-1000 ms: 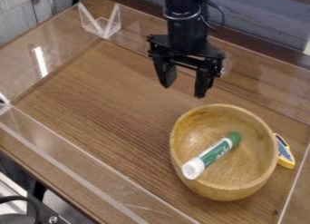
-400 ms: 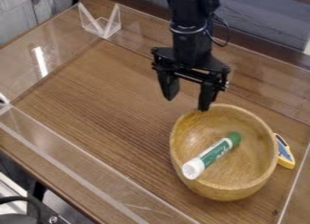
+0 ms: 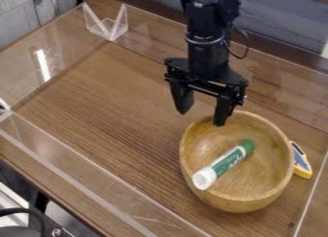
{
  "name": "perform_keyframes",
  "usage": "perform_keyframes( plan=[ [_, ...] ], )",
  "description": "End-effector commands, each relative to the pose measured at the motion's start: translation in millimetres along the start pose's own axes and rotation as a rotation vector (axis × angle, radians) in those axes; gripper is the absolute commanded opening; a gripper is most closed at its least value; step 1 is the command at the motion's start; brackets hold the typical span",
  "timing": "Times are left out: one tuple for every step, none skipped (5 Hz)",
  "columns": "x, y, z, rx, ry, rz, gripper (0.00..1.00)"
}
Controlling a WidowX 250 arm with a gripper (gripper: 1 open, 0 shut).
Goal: Remove the green marker from inside the brown bowl and put it on the table
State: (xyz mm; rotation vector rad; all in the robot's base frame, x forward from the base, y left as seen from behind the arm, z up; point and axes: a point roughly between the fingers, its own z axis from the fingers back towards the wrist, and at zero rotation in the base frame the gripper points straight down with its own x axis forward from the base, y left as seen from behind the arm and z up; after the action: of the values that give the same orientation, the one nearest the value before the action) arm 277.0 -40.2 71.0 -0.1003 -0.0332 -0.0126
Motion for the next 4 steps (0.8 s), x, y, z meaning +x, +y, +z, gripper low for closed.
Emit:
perform_keyframes(
  plan=[
    [0.8,-6,5.6,0.002,-0.021,-0.009,1.0],
    [-2.2,-10,4.3,0.001,-0.018,-0.012,1.0],
    [-4.2,-14,2.5,0.001,-0.015,-0.014,1.0],
    [-6.4,-18,1.4,0.002,-0.013,-0.016,1.0]
  ],
)
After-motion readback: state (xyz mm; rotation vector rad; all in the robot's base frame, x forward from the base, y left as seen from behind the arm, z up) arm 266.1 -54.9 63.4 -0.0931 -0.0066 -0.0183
